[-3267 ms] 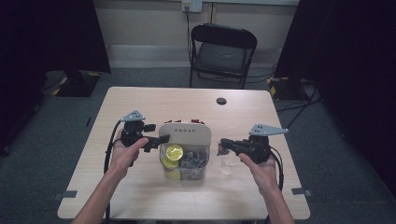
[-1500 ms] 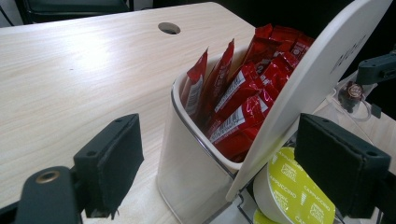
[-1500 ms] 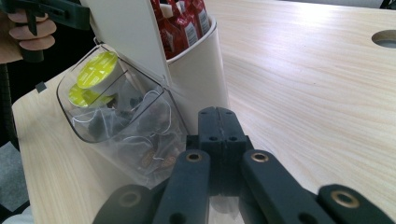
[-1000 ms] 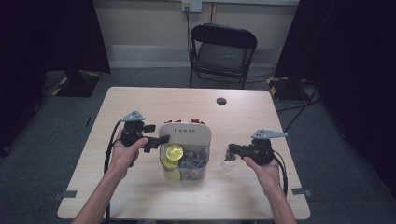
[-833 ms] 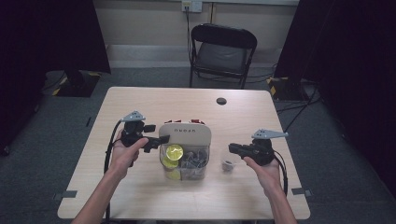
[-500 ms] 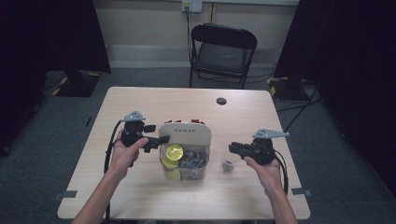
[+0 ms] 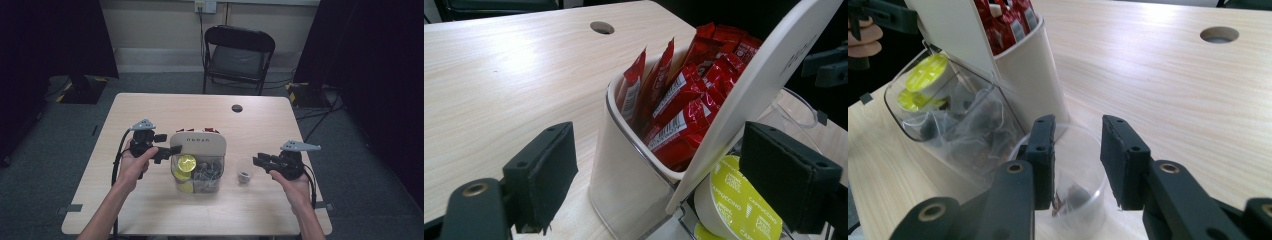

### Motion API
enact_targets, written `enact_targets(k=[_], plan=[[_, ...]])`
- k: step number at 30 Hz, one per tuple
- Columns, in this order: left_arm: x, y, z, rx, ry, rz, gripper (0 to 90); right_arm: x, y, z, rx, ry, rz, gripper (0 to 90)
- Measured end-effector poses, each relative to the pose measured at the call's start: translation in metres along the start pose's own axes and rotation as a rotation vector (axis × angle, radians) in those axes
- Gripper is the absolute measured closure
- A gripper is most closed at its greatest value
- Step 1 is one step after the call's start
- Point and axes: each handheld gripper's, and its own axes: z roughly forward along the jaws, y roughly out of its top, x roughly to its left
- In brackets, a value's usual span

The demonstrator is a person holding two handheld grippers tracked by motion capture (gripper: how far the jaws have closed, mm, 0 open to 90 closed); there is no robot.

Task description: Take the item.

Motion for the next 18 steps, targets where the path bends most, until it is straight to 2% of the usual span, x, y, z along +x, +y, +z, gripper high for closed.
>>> enact_targets(k=[8, 18], plan=[[0.002, 0.001, -0.005, -0.004, -0.001, 0.012, 15.6, -0.004, -0.02, -0.013, 0.021, -0.018, 0.01, 68.5], [0.014, 0.005, -0.021, -0.05, -0.031, -0.019, 17.2, -0.016, -0.047, -0.014, 0.079, -0.072, 0.043, 65.8]])
